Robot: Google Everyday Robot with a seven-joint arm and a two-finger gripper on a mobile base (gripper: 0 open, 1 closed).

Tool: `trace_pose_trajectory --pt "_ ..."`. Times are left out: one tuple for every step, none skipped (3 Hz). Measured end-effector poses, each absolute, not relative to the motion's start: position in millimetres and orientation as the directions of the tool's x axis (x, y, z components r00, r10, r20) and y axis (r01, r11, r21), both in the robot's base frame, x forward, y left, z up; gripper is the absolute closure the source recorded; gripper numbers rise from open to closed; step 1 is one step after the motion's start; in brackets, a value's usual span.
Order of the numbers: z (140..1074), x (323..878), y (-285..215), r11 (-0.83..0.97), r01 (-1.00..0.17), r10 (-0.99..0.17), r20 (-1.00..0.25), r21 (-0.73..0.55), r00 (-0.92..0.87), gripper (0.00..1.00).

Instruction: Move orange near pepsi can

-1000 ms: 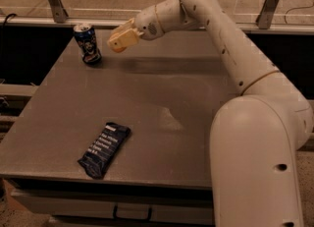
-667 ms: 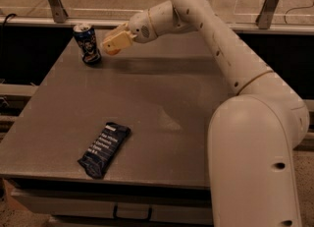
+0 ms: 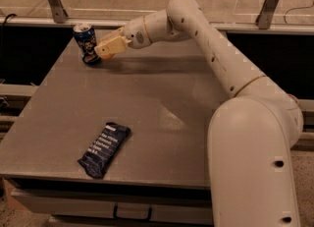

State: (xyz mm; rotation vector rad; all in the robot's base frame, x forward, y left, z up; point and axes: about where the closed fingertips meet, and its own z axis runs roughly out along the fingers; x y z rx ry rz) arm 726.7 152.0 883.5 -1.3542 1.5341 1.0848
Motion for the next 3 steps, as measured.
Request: trace_pose_trajectory --pt "878.5 726.7 154.0 0.057 -0.994 -0.289 -0.951 0.098 -0.11 0.12" --pt "875.3 726.3 153.9 0.057 -0.993 -0.28 -0.953 0.103 -0.115 0.0" --pt "872.7 725.1 153.0 0.06 -0.992 -0.276 -0.954 0.109 -0.122 0.0"
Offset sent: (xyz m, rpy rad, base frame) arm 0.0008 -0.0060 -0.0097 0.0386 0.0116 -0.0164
